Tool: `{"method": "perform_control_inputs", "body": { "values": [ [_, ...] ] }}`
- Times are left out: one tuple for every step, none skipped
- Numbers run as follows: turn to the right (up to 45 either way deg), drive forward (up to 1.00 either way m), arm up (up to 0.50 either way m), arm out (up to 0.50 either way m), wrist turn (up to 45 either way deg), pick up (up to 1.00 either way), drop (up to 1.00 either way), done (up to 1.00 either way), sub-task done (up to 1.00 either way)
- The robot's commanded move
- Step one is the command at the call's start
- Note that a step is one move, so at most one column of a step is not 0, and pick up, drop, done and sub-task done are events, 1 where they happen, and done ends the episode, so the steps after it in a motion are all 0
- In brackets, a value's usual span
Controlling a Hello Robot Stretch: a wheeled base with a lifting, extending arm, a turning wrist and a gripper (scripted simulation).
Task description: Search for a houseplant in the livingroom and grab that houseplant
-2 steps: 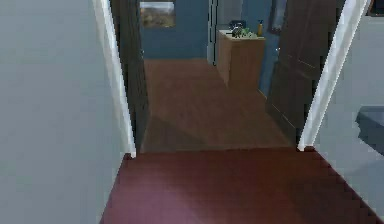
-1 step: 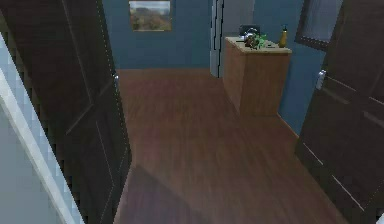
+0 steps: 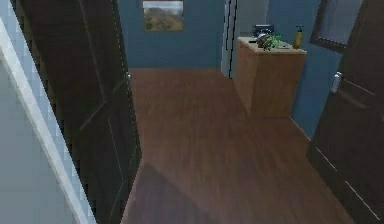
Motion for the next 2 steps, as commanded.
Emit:
{"method": "perform_control_inputs", "body": {
  "values": [
    [0.0, 0.60, 0.00, 0.00, 0.0, 0.00, 0.00, 0.00, 0.00],
    [0.0, 1.00, 0.00, 0.00, 0.0, 0.00, 0.00, 0.00, 0.00]
  ]
}}
